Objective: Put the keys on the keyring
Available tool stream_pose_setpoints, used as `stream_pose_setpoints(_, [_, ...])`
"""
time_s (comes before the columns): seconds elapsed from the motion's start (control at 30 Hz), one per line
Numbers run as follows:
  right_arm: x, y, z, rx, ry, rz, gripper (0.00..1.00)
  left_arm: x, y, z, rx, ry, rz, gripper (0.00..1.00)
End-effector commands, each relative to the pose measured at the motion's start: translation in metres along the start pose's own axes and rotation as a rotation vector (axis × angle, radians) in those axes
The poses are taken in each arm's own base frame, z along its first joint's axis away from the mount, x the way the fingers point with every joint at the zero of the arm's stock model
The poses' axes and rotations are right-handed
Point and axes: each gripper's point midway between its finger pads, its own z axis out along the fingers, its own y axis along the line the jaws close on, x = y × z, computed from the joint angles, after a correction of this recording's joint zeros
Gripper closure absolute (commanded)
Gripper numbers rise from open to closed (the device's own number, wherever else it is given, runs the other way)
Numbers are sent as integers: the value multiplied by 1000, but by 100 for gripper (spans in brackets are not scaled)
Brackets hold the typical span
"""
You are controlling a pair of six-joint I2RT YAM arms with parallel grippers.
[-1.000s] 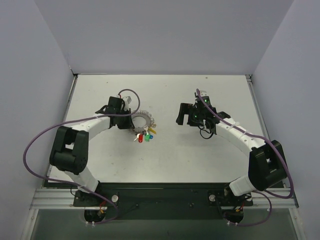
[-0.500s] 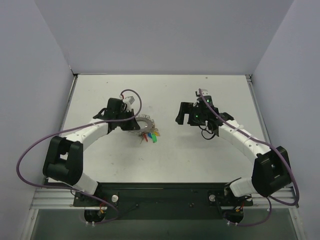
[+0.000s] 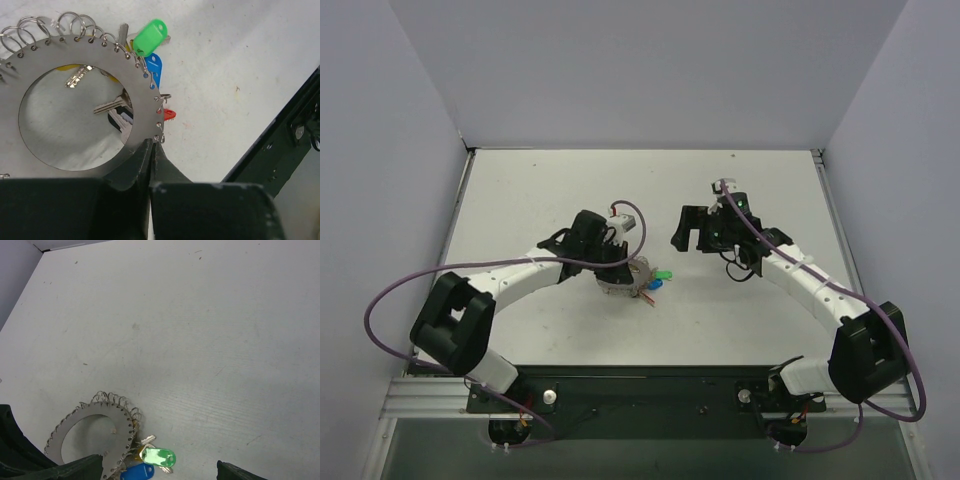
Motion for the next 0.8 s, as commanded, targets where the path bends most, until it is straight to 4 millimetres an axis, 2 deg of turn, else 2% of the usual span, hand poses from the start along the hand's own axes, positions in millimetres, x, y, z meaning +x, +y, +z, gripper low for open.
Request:
stream_pose_setpoints(0.0, [1,4,-4,-15,-2,-22,4,-17,-12,-8,4,-60,75,62])
stream_pose_setpoints(0.07, [1,5,-5,-15,-2,-22,4,-23,-10,-16,-32,-99,76,36])
stream_pose_setpoints(0.17, [2,5,-5,-16,-2,-23,4,-34,-9,-30,-74,-167,84,20])
stream_pose_setpoints(0.33, [5,9,-6,-26,8,-32,4,-46,-9,-46,-114,-231,79,14])
stream_pose_setpoints(0.5, [11,14,-4,-32,28,-51,4,-45,1,-50,-158,-234,47,13])
stream_pose_setpoints(0.67, [18,18,-1,-25,49,-73,4,-42,24,-51,-205,-233,-36,14])
stream_pose_setpoints(0.7, [18,19,-1,-24,51,-76,4,-42,35,-53,-225,-237,-65,14])
stream_pose_setpoints(0.77, [20,22,1,-29,57,-82,4,-40,45,-53,-234,-232,-110,15])
